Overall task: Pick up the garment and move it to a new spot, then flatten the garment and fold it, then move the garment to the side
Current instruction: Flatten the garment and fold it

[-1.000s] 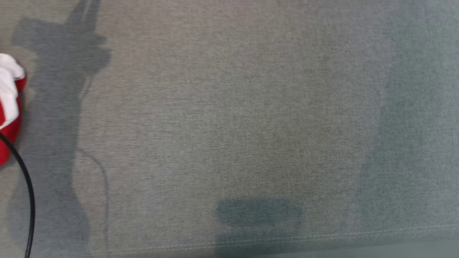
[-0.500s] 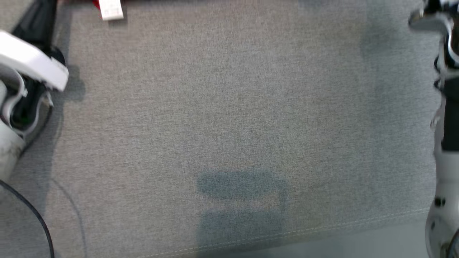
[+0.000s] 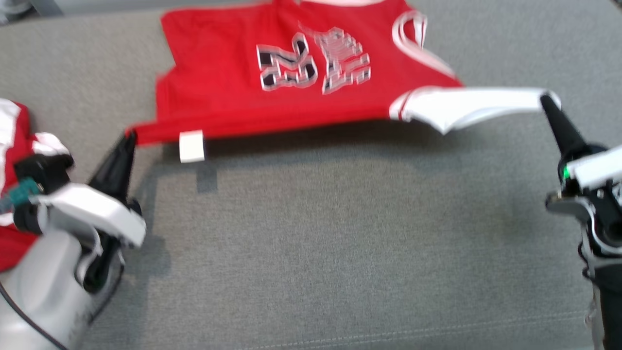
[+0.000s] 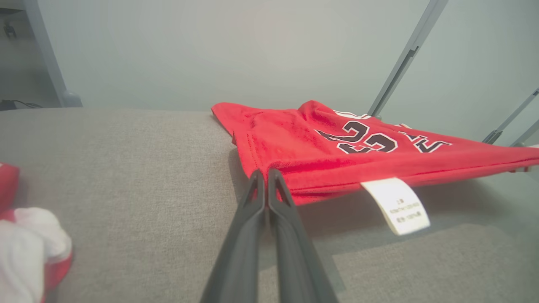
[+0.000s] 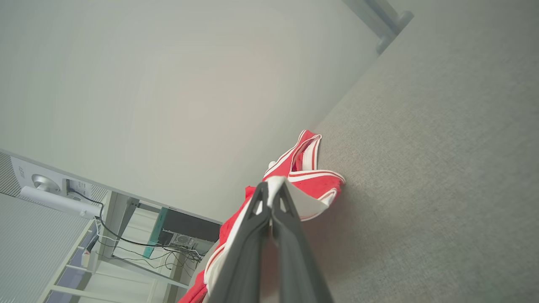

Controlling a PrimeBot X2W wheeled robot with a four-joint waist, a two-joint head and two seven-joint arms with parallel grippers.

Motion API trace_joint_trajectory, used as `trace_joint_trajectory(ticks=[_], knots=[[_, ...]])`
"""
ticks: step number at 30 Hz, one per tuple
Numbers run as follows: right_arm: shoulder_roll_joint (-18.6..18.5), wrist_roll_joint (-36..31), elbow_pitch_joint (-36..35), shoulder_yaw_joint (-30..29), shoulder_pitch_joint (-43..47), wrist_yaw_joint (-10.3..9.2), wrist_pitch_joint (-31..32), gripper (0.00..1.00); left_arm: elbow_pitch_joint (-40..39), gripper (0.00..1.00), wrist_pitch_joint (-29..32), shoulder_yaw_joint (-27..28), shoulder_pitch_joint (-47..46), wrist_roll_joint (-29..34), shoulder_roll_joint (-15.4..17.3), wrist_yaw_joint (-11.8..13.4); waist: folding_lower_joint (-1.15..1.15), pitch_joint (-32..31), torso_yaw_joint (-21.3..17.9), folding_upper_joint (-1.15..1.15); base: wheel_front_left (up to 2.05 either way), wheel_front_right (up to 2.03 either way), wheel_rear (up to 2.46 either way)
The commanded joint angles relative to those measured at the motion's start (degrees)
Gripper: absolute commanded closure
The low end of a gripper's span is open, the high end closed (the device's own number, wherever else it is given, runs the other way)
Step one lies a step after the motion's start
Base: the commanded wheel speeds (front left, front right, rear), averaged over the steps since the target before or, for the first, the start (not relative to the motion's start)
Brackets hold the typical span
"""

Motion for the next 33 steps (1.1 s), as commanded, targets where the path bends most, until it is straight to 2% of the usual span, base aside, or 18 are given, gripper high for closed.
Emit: trace_joint_trajectory(ticks=[1,10,19,33], knots=[[-1.6,1.1,-2.4,0.3,2.2,0.26,0.2,1.00,-0.7,1.00,-0.6,3.7,1.4,1.6,2.1,-0.4,0.00,-6.1,1.3,0.00,0.00,0.00,0.00],[-1.8,3.6,-4.9,2.0,13.9,0.26,1.3,1.00,-1.1,1.00,-0.6,13.3,14.6,10.0,-2.5,-0.4,0.00,-13.8,1.0,0.00,0.00,0.00,0.00],[-1.6,3.4,-5.1,3.7,21.0,0.26,1.7,1.00,-3.0,1.00,-0.6,20.0,23.9,15.2,-7.9,-0.4,0.00,-15.9,1.3,0.00,0.00,0.00,0.00],[-1.5,1.2,-3.3,7.9,23.2,0.26,1.2,1.00,-1.7,1.00,-0.6,19.2,24.9,17.7,-11.3,-0.4,0.00,-12.0,2.8,0.00,0.00,0.00,0.00]])
